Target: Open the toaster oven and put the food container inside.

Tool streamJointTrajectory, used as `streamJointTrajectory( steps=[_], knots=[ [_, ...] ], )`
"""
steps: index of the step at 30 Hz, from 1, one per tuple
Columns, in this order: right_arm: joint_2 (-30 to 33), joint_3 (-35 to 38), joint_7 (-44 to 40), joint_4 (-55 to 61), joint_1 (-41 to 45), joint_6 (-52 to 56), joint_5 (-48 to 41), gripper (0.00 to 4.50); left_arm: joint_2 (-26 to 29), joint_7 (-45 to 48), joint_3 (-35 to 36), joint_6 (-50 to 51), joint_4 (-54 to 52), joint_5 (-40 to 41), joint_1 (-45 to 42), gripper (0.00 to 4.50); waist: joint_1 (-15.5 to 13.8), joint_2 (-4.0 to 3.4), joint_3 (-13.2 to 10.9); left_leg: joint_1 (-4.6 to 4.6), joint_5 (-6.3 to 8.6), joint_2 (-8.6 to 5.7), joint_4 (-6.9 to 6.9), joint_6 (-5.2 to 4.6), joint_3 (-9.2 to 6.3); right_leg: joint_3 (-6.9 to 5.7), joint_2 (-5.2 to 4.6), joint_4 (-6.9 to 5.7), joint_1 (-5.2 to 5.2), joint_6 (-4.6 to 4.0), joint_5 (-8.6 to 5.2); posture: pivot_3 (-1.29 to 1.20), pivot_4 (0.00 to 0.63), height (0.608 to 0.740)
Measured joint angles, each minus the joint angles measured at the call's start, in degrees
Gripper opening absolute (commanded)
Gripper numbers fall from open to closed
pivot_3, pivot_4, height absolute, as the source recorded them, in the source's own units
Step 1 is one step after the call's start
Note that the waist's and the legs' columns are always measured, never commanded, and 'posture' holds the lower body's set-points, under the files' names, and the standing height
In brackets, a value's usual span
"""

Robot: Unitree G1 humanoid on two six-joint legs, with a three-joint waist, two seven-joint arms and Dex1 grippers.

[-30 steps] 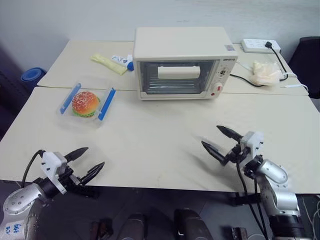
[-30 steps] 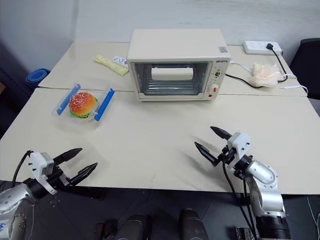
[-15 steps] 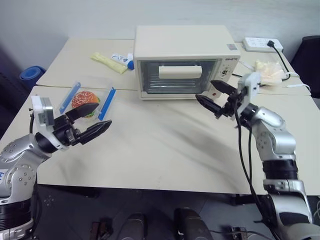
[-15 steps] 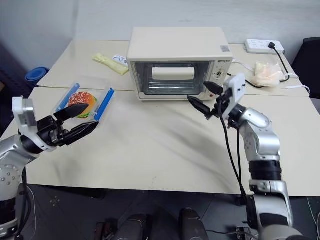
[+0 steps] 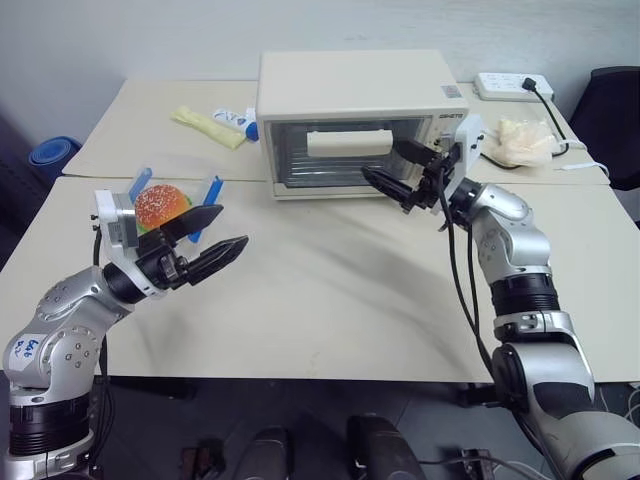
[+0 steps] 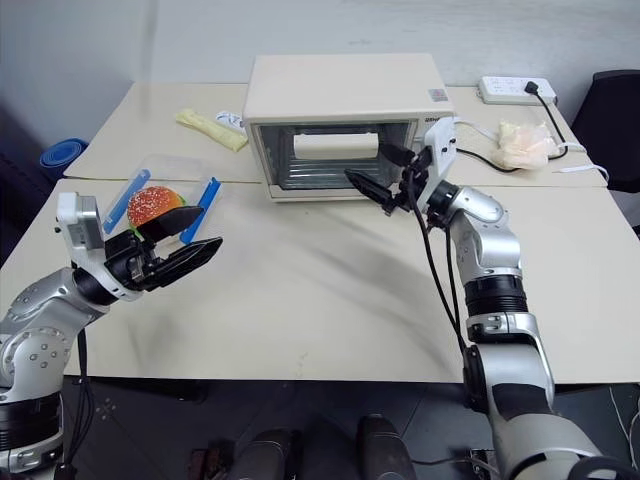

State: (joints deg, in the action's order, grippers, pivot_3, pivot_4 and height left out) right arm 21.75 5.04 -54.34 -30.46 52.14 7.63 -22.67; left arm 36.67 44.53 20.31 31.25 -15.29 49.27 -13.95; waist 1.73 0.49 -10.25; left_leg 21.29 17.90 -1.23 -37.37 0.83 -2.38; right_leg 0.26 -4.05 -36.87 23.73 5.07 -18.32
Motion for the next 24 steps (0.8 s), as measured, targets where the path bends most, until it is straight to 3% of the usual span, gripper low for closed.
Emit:
streamJointTrajectory(
  steps=[7, 10, 23, 24],
  knots=[
    [2.53, -1.35, -6.07, 9.94, -7.92, 2.57, -0.54, 4.47, 0.09, -0.60, -1.58, -0.12, 3.03, -2.51, -4.28, 4.50, 0.07, 0.00, 0.00, 0.03, 0.02, 0.03, 0.17, 0.02, 0.04, 0.02, 0.04, -0.03, 0.03, 0.00, 0.00, 0.00, 0.150, 0.740],
    [3.46, -2.67, -7.48, 14.37, -12.68, 3.27, -0.35, 4.50, 0.01, -0.34, -2.89, -0.29, 6.15, -3.60, -7.59, 4.03, 0.22, 0.01, 0.00, 0.04, 0.02, 0.02, 0.14, 0.01, 0.08, 0.04, 0.05, -0.05, 0.04, 0.01, 0.00, 0.00, 0.150, 0.740],
    [2.58, -4.22, -4.62, 21.31, -19.11, 1.01, 1.32, 4.50, -6.48, 1.10, -10.55, -12.43, 33.95, -18.39, -28.00, 0.16, 0.04, 0.02, -0.01, 0.04, -0.06, 0.09, 0.07, 0.15, 0.09, 0.04, 0.25, -0.20, 0.13, 0.01, 0.00, 0.00, 0.150, 0.740],
    [2.46, -4.23, -4.25, 21.31, -19.17, 0.67, 1.50, 4.50, -7.23, 1.12, -10.84, -13.72, 36.42, -19.48, -29.53, 0.03, -0.02, 0.02, -0.01, 0.07, -0.06, 0.09, 0.04, 0.15, 0.09, 0.03, 0.24, -0.20, 0.14, 0.01, 0.01, 0.00, 0.150, 0.740]
  ],
)
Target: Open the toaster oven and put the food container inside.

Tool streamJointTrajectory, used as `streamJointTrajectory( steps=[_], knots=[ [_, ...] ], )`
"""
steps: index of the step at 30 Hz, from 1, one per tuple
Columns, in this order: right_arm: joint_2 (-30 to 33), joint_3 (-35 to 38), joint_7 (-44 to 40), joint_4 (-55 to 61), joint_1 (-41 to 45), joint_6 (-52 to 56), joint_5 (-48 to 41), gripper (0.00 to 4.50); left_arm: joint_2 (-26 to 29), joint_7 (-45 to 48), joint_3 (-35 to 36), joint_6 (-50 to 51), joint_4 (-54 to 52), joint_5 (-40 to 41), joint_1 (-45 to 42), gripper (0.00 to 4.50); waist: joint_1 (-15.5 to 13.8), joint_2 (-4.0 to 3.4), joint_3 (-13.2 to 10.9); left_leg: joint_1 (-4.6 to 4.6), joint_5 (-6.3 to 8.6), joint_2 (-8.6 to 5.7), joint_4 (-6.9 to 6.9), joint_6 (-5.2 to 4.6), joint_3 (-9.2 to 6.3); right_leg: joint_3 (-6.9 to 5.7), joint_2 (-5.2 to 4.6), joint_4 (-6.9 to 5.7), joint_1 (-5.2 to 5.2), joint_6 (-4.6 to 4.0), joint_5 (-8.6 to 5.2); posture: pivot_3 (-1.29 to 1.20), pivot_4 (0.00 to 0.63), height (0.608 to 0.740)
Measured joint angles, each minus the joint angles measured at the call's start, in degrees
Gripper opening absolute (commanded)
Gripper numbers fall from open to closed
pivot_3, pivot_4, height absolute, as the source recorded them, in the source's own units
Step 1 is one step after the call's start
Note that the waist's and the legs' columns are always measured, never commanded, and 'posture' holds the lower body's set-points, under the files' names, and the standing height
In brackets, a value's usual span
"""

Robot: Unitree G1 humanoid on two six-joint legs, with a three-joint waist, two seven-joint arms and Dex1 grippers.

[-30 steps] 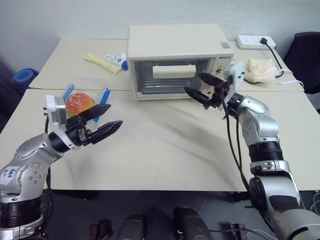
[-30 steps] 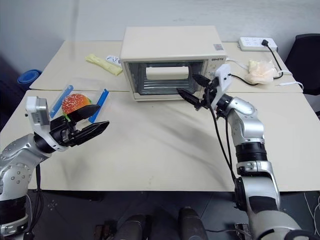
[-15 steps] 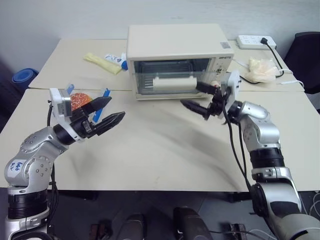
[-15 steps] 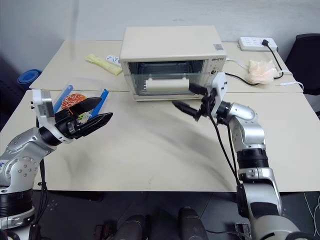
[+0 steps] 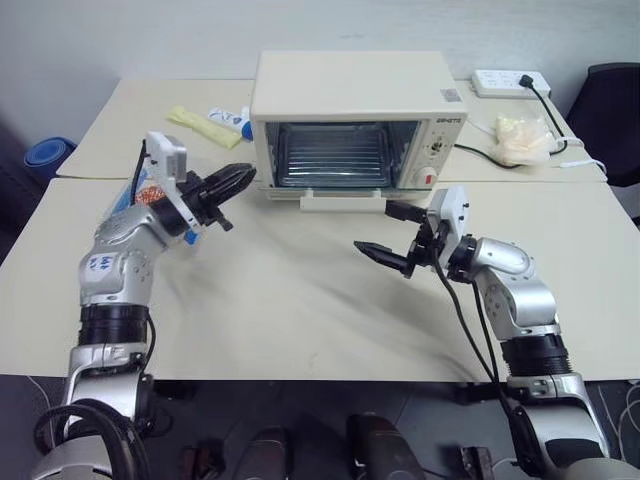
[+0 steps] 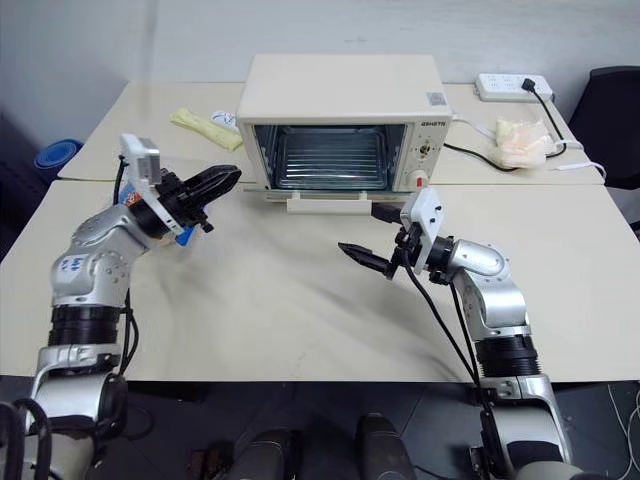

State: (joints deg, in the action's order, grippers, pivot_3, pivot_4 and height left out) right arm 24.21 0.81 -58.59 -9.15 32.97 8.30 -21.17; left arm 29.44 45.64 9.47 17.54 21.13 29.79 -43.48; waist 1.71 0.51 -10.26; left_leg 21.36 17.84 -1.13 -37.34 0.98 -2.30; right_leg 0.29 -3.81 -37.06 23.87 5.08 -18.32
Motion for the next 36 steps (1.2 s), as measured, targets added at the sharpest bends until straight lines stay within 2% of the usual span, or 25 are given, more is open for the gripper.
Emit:
streamJointTrajectory(
  steps=[5, 11, 17, 21, 26, 34, 36],
  knots=[
    [-0.10, 0.00, 0.81, 0.00, -0.75, -2.07, 0.49, 4.50, -2.18, 1.56, -1.73, -4.64, 6.71, -3.87, -4.10, 0.03, -0.03, 0.00, 0.00, 0.02, 0.00, -0.02, -0.02, 0.00, 0.01, 0.01, -0.02, -0.01, 0.00, 0.02, 0.01, 0.00, 0.150, 0.740],
    [0.28, 0.05, 1.37, 0.39, -4.42, -5.74, 1.04, 4.50, -3.34, 4.48, -3.57, -7.45, 10.74, -6.69, -4.72, 0.03, -0.22, 0.01, 0.00, 0.03, 0.00, -0.03, -0.11, -0.01, -0.01, 0.00, -0.03, -0.04, -0.01, 0.02, 0.01, 0.00, 0.150, 0.740],
    [3.31, 4.34, 3.27, 4.78, -15.73, -8.52, 1.36, 4.50, -3.88, 6.82, -4.60, -7.97, 10.08, -7.94, -4.15, 0.03, -1.08, 0.02, -0.01, 0.05, 0.04, -0.07, -0.19, -0.07, -0.04, 0.00, -0.07, -0.03, -0.08, 0.04, 0.02, 0.00, 0.150, 0.740],
    [4.98, 8.81, 4.03, 8.29, -25.67, -9.77, 0.07, 4.50, -3.90, 7.44, -6.34, -8.00, 7.29, -9.93, -0.84, 0.03, -1.70, 0.02, -0.01, 0.02, 0.07, -0.09, -0.28, -0.12, -0.01, 0.04, -0.06, 0.09, -0.13, 0.06, 0.03, 0.00, 0.150, 0.740],
    [6.68, 14.52, 5.52, 14.28, -33.97, -10.72, -2.25, 4.50, -4.91, 5.04, -11.09, -8.28, 5.01, -15.51, 5.13, 0.03, -1.59, 0.03, -0.01, -0.16, 0.09, -0.05, -0.36, -0.16, 0.00, 0.09, -0.01, 0.09, -0.30, 0.08, 0.04, 0.00, 0.150, 0.740],
    [6.27, 15.55, 7.55, 17.91, -34.69, -11.05, -3.69, 4.50, -6.86, 1.35, -11.78, -10.19, 1.69, -17.86, 8.26, 0.03, -1.76, 0.02, -0.01, -0.16, 0.08, -0.02, -0.38, -0.15, -0.03, 0.08, 0.00, 0.07, -0.31, 0.08, 0.04, 0.00, 0.150, 0.740],
    [6.21, 15.44, 7.93, 18.02, -34.50, -10.89, -4.26, 4.50, -7.06, 1.40, -11.19, -9.97, 0.25, -16.81, 9.49, 0.43, -1.80, 0.02, -0.01, -0.16, 0.08, -0.03, -0.39, -0.15, -0.03, 0.07, -0.01, 0.07, -0.31, 0.08, 0.04, 0.00, 0.150, 0.740]
  ],
)
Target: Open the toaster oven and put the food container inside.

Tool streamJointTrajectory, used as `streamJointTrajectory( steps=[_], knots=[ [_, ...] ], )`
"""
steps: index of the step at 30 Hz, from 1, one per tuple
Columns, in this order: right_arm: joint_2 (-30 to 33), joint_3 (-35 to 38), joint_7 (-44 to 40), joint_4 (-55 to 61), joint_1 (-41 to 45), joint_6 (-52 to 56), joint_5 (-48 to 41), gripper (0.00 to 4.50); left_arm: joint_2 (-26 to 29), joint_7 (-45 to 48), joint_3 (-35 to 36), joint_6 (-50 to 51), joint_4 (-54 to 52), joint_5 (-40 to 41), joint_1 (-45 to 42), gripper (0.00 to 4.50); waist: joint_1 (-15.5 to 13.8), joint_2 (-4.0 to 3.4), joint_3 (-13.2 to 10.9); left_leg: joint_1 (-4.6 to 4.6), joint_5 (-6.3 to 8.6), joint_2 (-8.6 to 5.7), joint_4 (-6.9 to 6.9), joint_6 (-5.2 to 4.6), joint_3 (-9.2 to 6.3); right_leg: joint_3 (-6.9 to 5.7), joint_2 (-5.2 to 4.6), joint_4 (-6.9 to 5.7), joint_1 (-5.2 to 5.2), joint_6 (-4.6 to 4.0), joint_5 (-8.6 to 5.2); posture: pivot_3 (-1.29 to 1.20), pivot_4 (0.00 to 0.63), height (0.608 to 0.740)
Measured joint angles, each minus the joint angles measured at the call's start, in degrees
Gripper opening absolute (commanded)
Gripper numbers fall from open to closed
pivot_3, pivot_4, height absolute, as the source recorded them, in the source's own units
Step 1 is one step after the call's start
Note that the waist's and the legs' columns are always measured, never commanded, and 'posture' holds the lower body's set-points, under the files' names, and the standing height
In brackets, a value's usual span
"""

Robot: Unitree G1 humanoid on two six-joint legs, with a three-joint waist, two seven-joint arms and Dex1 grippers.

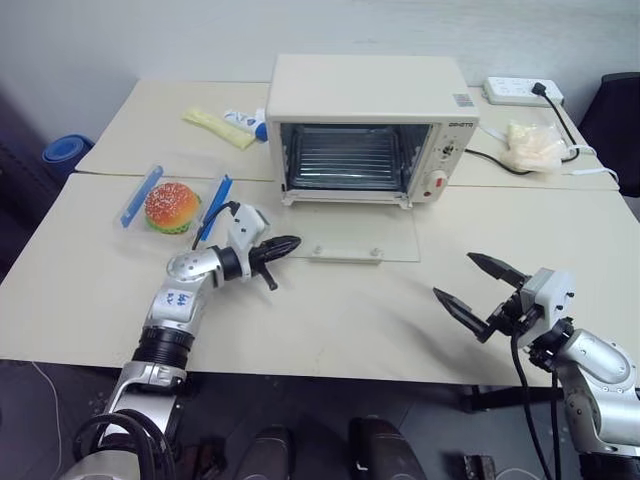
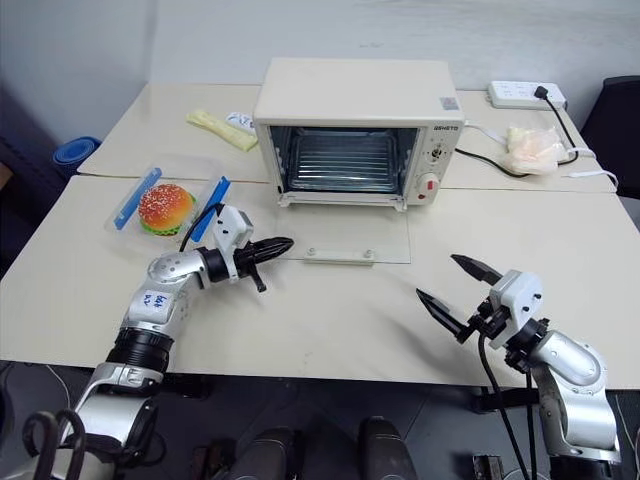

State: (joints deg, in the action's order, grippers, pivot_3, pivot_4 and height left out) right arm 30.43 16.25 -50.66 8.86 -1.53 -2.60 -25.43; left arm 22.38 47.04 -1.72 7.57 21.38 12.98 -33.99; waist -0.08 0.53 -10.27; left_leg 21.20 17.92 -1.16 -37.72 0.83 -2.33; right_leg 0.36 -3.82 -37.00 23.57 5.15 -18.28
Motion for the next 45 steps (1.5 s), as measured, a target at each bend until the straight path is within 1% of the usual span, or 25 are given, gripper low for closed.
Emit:
streamJointTrajectory(
  steps=[1, 4, 6, 9, 10, 11, 12, 13, 14, 16, 19, 21, 23, 25, 28, 31, 33, 34, 38, 40, 43, 45],
  knots=[
    [-0.01, -0.08, -0.40, 0.12, 0.20, 0.33, -1.11, 4.50, -0.07, 0.11, 0.80, 0.29, -1.27, 0.93, 1.16, 0.63, 0.10, 0.00, 0.00, 0.00, 0.00, 0.01, 0.01, 0.00, 0.01, 0.02, 0.00, 0.01, 0.01, 0.00, 0.00, 0.00, 0.150, 0.740],
    [-0.02, -0.57, -2.59, 0.39, 1.60, 0.64, -4.19, 4.50, 0.65, 1.17, 4.62, 3.28, -8.25, 6.33, 6.15, 1.48, 0.37, 0.00, 0.00, 0.00, 0.00, 0.09, 0.04, 0.01, -0.02, 0.00, 0.03, 0.01, 0.02, 0.00, 0.00, 0.00, 0.150, 0.740],
    [-0.03, -1.74, -3.51, 0.75, 2.85, 0.46, -4.64, 4.50, 2.98, 1.29, 8.55, 6.89, -14.90, 10.93, 10.52, 2.15, 0.64, 0.00, 0.00, 0.00, 0.01, 0.16, 0.08, 0.04, -0.01, 0.02, 0.06, 0.04, 0.02, -0.01, 0.00, 0.00, 0.150, 0.740],
    [-0.54, -3.76, -4.80, 0.76, 3.93, 0.12, -4.86, 4.50, 7.47, 0.14, 16.78, 12.45, -24.38, 16.73, 19.06, 3.11, 0.96, -0.01, 0.00, -0.05, 0.04, 0.21, 0.16, 0.07, -0.04, 0.03, 0.07, 0.09, 0.02, -0.05, -0.03, 0.00, 0.150, 0.740],
    [-1.10, -4.86, -5.16, 0.34, 4.53, -0.25, -4.70, 4.50, 8.24, -1.44, 21.36, 13.69, -28.59, 18.37, 24.11, 3.38, 1.01, -0.02, 0.01, -0.06, 0.05, 0.21, 0.17, 0.05, -0.03, 0.04, 0.06, 0.12, 0.01, -0.05, -0.03, 0.00, 0.150, 0.740],
    [-1.42, -5.11, -5.38, 0.00, 4.76, -0.67, -4.66, 4.50, 8.25, -2.33, 23.21, 14.18, -30.20, 18.94, 26.08, 3.69, 0.98, -0.02, 0.01, -0.04, 0.12, 0.20, 0.18, -0.07, -0.03, 0.04, 0.04, 0.15, 0.01, -0.05, -0.03, 0.00, 0.150, 0.740],
    [-1.78, -5.31, -5.50, -0.20, 5.01, -1.16, -4.47, 4.50, 8.24, -3.37, 25.11, 14.70, -32.10, 19.63, 28.55, 3.79, 0.92, -0.02, 0.01, -0.04, 0.15, 0.20, 0.17, -0.12, -0.04, 0.03, 0.02, 0.16, 0.00, -0.05, -0.03, 0.00, 0.150, 0.740],
    [-1.92, -6.38, -6.03, -0.98, 6.05, -1.97, -4.09, 4.50, 7.82, -5.84, 29.27, 15.81, -34.84, 21.23, 32.94, 4.10, 0.75, -0.02, 0.01, -0.04, 0.16, 0.19, 0.16, -0.14, -0.04, 0.03, 0.00, 0.19, -0.01, -0.05, -0.03, 0.00, 0.150, 0.740],
    [-2.08, -6.76, -6.42, -1.41, 6.50, -2.56, -4.03, 4.50, 7.19, -7.85, 32.38, 16.47, -35.92, 22.19, 35.60, 4.39, 0.59, -0.02, 0.01, -0.06, 0.18, 0.19, 0.16, -0.17, -0.05, 0.03, -0.01, 0.21, -0.04, -0.06, -0.03, 0.00, 0.150, 0.740],
    [-2.26, -7.19, -7.43, -3.00, 7.32, -3.58, -3.90, 4.50, 5.03, -12.90, 39.27, 17.51, -37.20, 23.89, 40.33, 4.45, 0.26, -0.02, 0.01, -0.07, 0.20, 0.19, 0.16, -0.20, -0.05, 0.02, -0.01, 0.25, -0.05, -0.07, -0.04, 0.00, 0.150, 0.740],
    [-2.91, -8.37, -9.24, -4.97, 8.95, -5.23, -3.65, 4.50, 2.65, -19.43, 44.99, 19.61, -38.67, 25.06, 45.57, 4.45, -0.08, -0.01, 0.00, -0.06, 0.23, 0.16, 0.16, -0.26, -0.12, -0.03, -0.04, 0.32, -0.13, -0.06, -0.03, 0.00, 0.150, 0.740],
    [-3.05, -9.65, -11.14, -5.77, 10.16, -6.67, -3.29, 4.50, 2.22, -23.70, 46.27, 22.29, -39.30, 26.27, 46.18, 4.45, -0.50, 0.00, 0.00, -0.06, 0.23, 0.12, 0.16, -0.27, -0.19, -0.07, -0.07, 0.33, -0.15, -0.06, -0.03, 0.00, 0.150, 0.740],
    [-3.06, -10.46, -12.96, -6.63, 11.48, -7.59, -3.15, 4.50, 1.92, -29.68, 47.90, 26.39, -40.47, 29.85, 44.56, 4.45, -0.78, 0.01, 0.01, -0.07, 0.23, 0.11, 0.12, -0.27, -0.19, -0.07, -0.08, 0.31, -0.16, -0.06, -0.03, 0.00, 0.150, 0.740],
    [-3.06, -11.10, -14.08, -6.97, 12.44, -7.70, -3.16, 4.50, 2.29, -35.19, 49.36, 31.21, -41.56, 36.32, 40.92, 4.45, -1.06, 0.02, 0.01, -0.06, 0.23, 0.11, 0.10, -0.26, -0.22, -0.08, -0.09, 0.25, -0.16, -0.06, -0.03, 0.00, 0.150, 0.740],
    [-3.06, -11.28, -14.61, -7.19, 13.52, -7.68, -3.18, 4.50, 5.63, -44.42, 48.65, 41.39, -41.96, 46.36, 35.16, 4.45, -1.12, 0.02, 0.02, -0.07, 0.20, 0.04, 0.08, -0.19, -0.24, -0.09, -0.12, 0.14, -0.13, -0.05, -0.03, 0.00, 0.150, 0.740],
    [-3.08, -11.29, -14.60, -7.55, 14.00, -7.58, -3.17, 4.50, 6.88, -55.51, 47.29, 47.74, -39.61, 52.71, 26.47, 4.45, -1.10, 0.02, 0.02, -0.06, 0.14, 0.01, 0.06, -0.07, -0.25, -0.11, -0.12, 0.10, -0.10, -0.05, -0.03, 0.00, 0.150, 0.740],
    [-3.14, -11.30, -14.47, -7.70, 14.17, -7.48, -3.11, 4.50, 7.14, -63.41, 46.52, 50.34, -36.17, 55.05, 20.51, 4.45, -1.09, 0.03, 0.03, -0.07, 0.08, -0.02, 0.06, 0.03, -0.24, -0.12, -0.10, 0.07, -0.09, -0.04, -0.02, 0.00, 0.150, 0.740],
    [-3.14, -11.30, -14.32, -7.72, 14.12, -7.33, -3.11, 4.50, 7.34, -67.19, 45.90, 51.63, -33.73, 55.33, 17.61, 4.45, -1.00, 0.03, 0.03, -0.07, 0.07, -0.02, 0.06, 0.05, -0.22, -0.11, -0.10, 0.04, -0.06, -0.04, -0.02, 0.00, 0.150, 0.740],
    [-3.16, -11.35, -13.69, -7.24, 13.66, -6.95, -3.10, 4.50, 7.69, -74.70, 43.28, 54.17, -24.84, 55.23, 8.32, 4.45, -0.68, 0.06, 0.03, -0.02, 0.04, -0.02, 0.05, 0.10, -0.21, -0.11, -0.03, 0.04, -0.01, -0.04, -0.02, 0.00, 0.150, 0.740],
    [-3.18, -11.36, -13.08, -6.85, 13.58, -6.63, -3.08, 4.50, 8.79, -76.60, 41.56, 55.82, -19.69, 54.01, 4.22, 4.45, -0.54, 0.07, 0.03, -0.02, 0.03, -0.02, 0.03, 0.12, -0.18, -0.10, -0.01, 0.03, -0.01, -0.04, -0.02, 0.00, 0.150, 0.740],
    [-3.18, -11.32, -12.05, -6.57, 13.38, -6.04, -3.06, 4.50, 10.69, -76.96, 39.23, 57.10, -13.94, 50.90, 0.96, 4.45, -0.05, 0.07, 0.03, -0.01, 0.01, -0.02, 0.05, 0.16, -0.18, -0.09, 0.00, 0.02, 0.02, -0.04, -0.02, 0.00, 0.150, 0.740],
    [-3.18, -11.31, -11.16, -5.65, 12.67, -5.89, -3.02, 4.50, 11.38, -76.61, 38.05, 57.62, -10.57, 48.63, -1.01, 4.07, 0.16, 0.07, 0.03, 0.01, 0.01, -0.01, 0.05, 0.18, -0.18, -0.08, 0.00, 0.02, 0.04, -0.04, -0.02, 0.00, 0.150, 0.740]
  ],
)
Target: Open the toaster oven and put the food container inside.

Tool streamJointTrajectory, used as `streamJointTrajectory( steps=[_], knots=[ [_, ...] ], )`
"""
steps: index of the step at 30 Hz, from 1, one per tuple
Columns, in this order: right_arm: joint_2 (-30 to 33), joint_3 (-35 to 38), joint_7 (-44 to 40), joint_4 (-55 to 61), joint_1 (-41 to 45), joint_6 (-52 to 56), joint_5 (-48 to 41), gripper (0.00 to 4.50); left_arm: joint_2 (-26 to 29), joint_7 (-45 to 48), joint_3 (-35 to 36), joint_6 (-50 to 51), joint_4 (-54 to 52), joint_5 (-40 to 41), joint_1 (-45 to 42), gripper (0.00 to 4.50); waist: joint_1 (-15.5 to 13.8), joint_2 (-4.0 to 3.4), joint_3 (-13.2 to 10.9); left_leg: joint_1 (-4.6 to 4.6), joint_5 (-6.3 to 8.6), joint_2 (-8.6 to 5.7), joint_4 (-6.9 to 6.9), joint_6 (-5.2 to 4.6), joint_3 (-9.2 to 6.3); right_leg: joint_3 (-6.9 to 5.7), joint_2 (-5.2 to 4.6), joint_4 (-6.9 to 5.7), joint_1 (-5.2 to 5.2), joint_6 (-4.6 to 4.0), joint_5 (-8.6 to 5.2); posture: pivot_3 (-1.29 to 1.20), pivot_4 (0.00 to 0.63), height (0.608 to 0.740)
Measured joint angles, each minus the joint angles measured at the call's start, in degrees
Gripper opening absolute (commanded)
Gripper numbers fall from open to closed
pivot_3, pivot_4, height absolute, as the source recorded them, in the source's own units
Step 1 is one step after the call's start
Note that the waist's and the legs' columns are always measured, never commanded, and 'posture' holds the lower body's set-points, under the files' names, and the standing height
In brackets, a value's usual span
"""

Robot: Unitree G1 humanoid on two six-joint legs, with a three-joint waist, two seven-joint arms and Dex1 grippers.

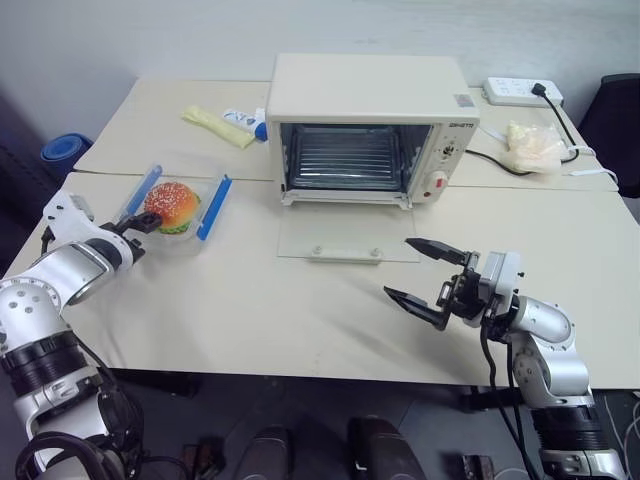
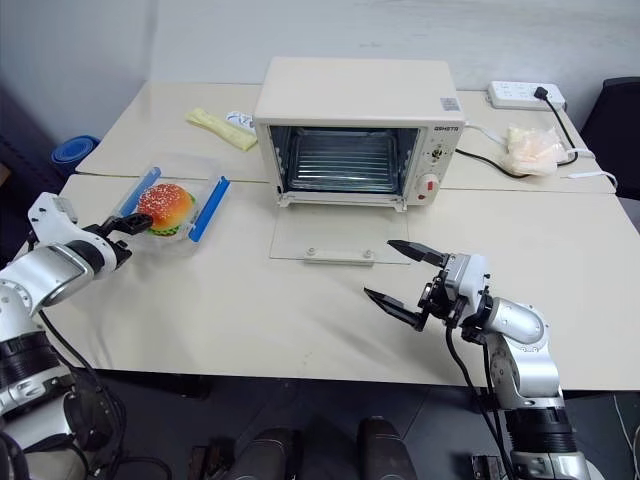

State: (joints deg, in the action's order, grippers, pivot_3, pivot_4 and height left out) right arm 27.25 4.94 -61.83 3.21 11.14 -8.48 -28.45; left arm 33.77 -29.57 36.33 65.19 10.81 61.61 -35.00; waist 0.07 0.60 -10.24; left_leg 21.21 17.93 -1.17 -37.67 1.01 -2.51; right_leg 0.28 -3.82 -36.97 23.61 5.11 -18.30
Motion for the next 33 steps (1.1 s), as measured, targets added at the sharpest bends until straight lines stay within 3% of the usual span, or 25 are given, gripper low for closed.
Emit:
streamJointTrajectory(
  steps=[13, 22, 30, 33],
  knots=[
    [0.01, 0.01, 3.43, 2.43, -1.14, 1.00, 0.38, 4.50, 1.15, 2.22, 0.93, 3.26, 3.22, -6.08, -3.50, 0.31, 0.00, 0.03, 0.02, -0.01, -0.01, 0.00, -0.02, 0.03, 0.00, -0.01, -0.03, -0.01, 0.00, 0.00, 0.00, 0.00, 0.150, 0.740],
    [0.01, -0.02, 4.02, 2.50, -1.05, 1.30, 0.79, 4.50, 5.70, 9.52, -1.21, 5.92, 6.63, -10.21, -5.86, 0.25, 0.46, 0.07, 0.03, -0.04, -0.03, 0.05, 0.03, 0.08, 0.08, 0.04, 0.04, -0.04, 0.03, 0.00, 0.00, 0.00, 0.150, 0.740],
    [1.78, 0.14, 3.66, 2.54, -1.50, 2.90, 0.62, 4.50, 19.92, 29.99, -13.47, 18.19, 9.20, -12.05, -11.99, 0.25, 0.13, 0.10, 0.01, 0.05, -0.02, -0.02, 0.09, 0.07, 0.00, 0.01, -0.05, 0.02, 0.08, -0.01, 0.00, 0.00, 0.150, 0.740],
    [3.35, 0.76, 3.56, 3.25, -2.85, 3.93, 0.16, 4.50, 22.18, 37.44, -20.20, 20.86, 9.41, -13.04, -16.63, 0.25, -0.31, 0.10, 0.01, 0.06, -0.02, -0.11, 0.08, 0.03, -0.07, -0.03, -0.13, 0.01, 0.05, -0.01, 0.00, 0.00, 0.150, 0.740]
  ],
)
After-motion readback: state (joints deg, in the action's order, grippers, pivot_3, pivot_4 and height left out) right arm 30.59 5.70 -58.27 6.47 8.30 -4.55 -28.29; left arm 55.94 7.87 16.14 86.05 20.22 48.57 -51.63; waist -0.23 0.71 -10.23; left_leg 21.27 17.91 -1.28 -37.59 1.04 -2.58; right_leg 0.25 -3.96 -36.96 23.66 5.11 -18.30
